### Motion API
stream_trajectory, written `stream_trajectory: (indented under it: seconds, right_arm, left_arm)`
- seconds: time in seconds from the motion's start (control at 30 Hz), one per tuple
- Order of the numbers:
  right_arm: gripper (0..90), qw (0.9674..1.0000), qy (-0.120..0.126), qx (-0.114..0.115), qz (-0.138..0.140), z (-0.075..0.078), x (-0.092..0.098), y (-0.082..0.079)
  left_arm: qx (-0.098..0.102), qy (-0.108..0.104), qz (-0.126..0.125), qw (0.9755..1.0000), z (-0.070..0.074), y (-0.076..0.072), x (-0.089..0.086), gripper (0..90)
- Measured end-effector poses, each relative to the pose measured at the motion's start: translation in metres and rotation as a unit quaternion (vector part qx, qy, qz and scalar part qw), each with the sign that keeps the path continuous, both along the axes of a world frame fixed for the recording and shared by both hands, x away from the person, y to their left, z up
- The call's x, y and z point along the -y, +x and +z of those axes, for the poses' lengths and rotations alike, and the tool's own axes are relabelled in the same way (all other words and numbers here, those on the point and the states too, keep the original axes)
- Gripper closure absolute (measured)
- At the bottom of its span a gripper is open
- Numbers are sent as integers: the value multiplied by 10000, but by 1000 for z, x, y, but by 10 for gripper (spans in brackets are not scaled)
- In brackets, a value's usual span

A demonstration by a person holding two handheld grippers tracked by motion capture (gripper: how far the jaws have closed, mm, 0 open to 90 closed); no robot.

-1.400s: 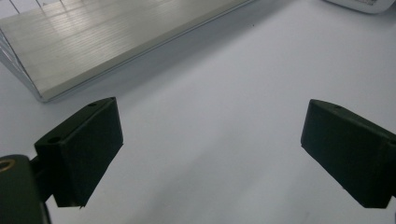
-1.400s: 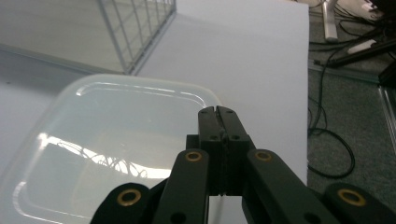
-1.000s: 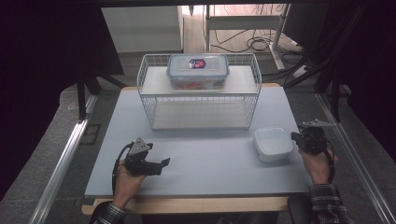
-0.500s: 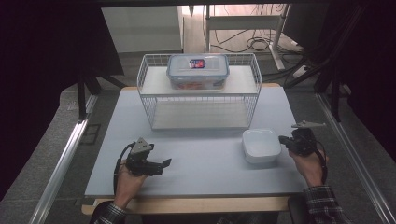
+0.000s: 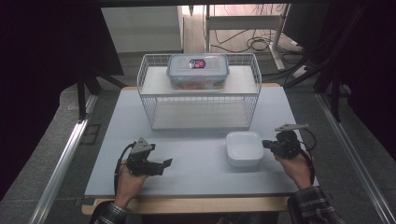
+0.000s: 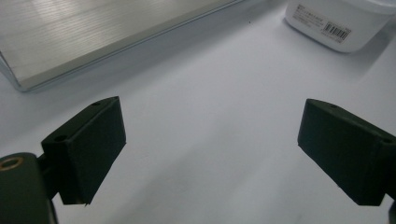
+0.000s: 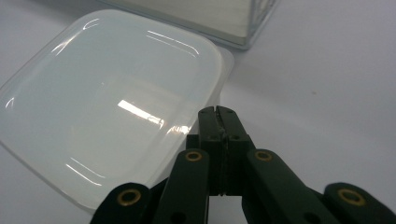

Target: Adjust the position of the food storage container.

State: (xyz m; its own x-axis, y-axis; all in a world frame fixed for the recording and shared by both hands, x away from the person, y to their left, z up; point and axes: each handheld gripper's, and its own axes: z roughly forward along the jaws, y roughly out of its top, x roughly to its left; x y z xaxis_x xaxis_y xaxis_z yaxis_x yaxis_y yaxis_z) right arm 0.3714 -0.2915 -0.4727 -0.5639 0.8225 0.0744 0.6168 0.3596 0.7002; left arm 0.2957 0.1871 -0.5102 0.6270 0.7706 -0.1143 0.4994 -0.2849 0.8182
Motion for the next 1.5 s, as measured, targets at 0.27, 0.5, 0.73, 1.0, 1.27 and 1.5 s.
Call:
stream_trajectory:
  seconds: [0.27,0.5,0.73,1.0,1.27,1.5]
  right_arm:
    - [894,9992,143,-88,365,-3,-24,-6]
    - [894,9973,206,-125,692,-6,-49,-10]
    - [894,9945,326,-164,983,-8,-72,-15]
    - [893,9922,316,-83,1203,-12,-95,-17]
    - [893,9910,162,53,1324,-15,-112,-14]
    - [760,9909,94,398,1282,-5,-106,-22]
  left_arm:
    - [-9,34,-77,10000,-1,0,5,74]
    - [-27,37,-99,9999,-1,0,6,74]
    - [-41,54,-145,9999,-1,0,8,75]
    - [-61,61,-207,9997,-2,0,11,76]
    - [-78,140,-300,9994,-2,-1,15,76]
    - [-94,245,-387,9989,-1,-2,17,72]
